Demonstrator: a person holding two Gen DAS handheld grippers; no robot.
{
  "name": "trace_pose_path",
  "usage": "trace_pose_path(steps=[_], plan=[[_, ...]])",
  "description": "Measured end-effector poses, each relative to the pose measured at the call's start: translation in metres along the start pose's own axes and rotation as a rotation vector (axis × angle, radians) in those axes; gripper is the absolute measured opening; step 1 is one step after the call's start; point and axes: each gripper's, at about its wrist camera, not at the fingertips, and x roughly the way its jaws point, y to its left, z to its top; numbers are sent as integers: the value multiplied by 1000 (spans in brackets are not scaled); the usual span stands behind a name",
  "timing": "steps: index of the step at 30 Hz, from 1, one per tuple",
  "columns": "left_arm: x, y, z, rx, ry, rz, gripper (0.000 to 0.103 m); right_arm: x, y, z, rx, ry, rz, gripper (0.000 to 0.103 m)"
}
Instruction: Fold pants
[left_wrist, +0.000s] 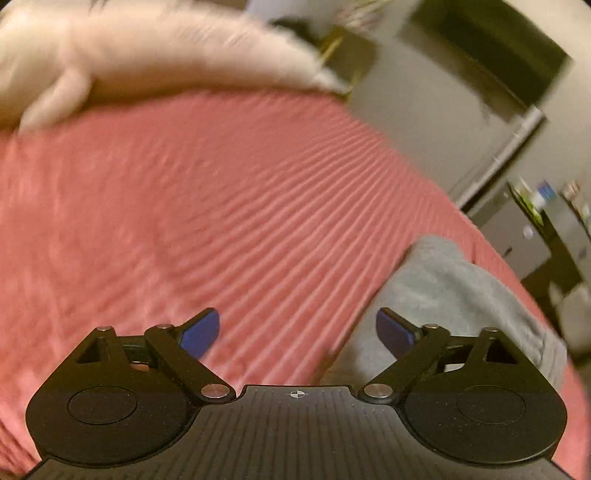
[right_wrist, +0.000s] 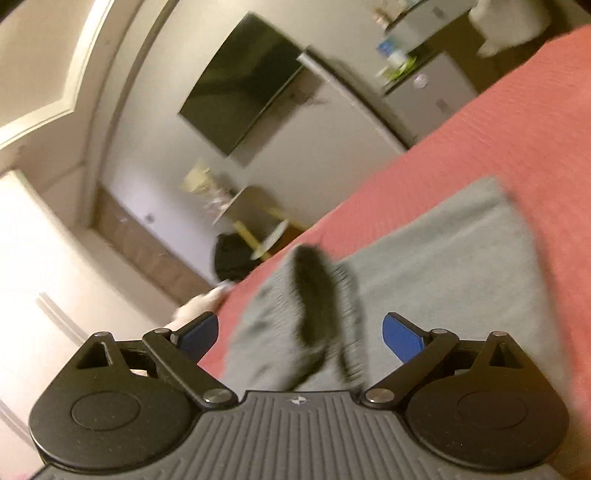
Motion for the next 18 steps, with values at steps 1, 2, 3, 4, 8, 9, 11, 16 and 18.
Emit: trace_pose_path(steps=[1, 2, 3, 4, 8, 9, 11, 16, 18], plan=[[5, 3, 1, -25, 18, 4, 93, 9, -1, -4, 24, 38, -10, 97], [8, 7, 4, -45, 32, -6, 94, 21, -4, -8, 60, 85, -38, 97], [9, 8, 4, -59, 41, -19, 94, 30, -8, -11, 100, 122, -63, 97], [13, 9, 4, -75, 54, -29, 94, 38, -12, -15, 136, 146, -78, 97], [12, 20, -2, -134, 72, -53, 94, 59, -5, -11, 202, 107, -88, 98], [11, 22, -3, -140, 70, -57, 94, 63, -6, -10, 241, 93, -89, 97], [9, 22, -4, -146, 66, -64, 94, 68, -6, -13, 288, 74, -111, 49], [6, 24, -7, -163, 66, -85, 94, 79, -10, -17, 381, 80, -96, 67], [5, 25, -8, -168, 63, -87, 94, 87, 0, -15, 346, 100, -106, 83]])
